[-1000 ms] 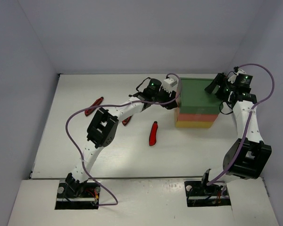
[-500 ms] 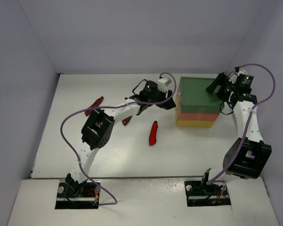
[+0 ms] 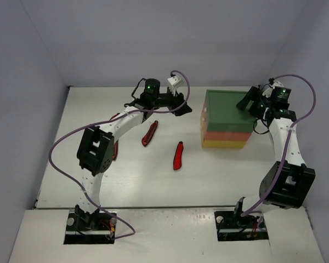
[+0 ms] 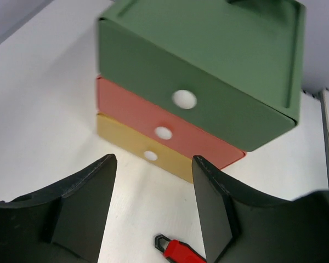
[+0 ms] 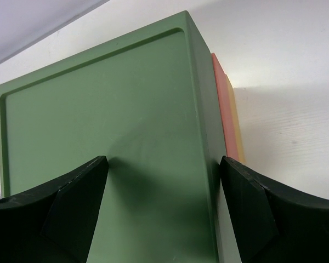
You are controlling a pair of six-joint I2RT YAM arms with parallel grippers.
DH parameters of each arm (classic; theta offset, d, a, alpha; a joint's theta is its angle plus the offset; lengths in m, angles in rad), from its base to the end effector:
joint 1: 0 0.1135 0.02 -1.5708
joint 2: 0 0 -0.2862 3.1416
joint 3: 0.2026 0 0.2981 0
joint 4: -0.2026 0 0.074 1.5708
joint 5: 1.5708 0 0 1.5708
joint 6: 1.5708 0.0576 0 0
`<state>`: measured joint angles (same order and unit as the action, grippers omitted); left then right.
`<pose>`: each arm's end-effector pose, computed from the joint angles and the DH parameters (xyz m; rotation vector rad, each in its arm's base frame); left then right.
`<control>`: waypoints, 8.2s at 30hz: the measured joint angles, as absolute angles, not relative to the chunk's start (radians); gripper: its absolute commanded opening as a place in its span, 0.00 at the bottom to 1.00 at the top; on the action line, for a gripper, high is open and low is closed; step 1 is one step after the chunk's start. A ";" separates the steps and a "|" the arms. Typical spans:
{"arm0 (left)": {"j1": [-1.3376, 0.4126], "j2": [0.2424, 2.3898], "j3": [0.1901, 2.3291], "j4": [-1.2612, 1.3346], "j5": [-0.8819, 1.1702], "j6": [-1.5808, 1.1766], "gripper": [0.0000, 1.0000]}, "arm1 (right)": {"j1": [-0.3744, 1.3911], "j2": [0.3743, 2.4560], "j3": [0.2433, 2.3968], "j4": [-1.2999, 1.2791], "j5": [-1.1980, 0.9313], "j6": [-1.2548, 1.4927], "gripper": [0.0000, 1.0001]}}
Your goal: Sort the tools into containers
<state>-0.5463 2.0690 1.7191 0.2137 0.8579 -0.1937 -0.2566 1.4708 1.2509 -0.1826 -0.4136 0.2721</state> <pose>0.4578 -0.3293 0.3060 0.9653 1.5538 -1.2604 0.3987 -0.0807 0.3435 0.2474 1.9449 0.4174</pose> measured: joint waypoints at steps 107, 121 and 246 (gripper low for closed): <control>-0.453 1.924 1.479 0.222 1.034 0.127 0.00 | -0.178 1.345 1.176 -0.163 -0.197 0.237 0.21; -0.412 1.845 1.369 0.228 1.044 0.145 0.17 | -0.178 1.344 1.176 -0.164 -0.184 0.236 0.26; -0.746 1.788 1.773 -0.269 0.021 -0.604 0.62 | -0.032 0.983 1.017 -0.254 -0.210 0.231 0.81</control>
<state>-0.7457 1.7875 1.7733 -0.2693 0.0205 -0.6037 -0.0316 0.9833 1.0169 -0.2540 -0.2096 0.2310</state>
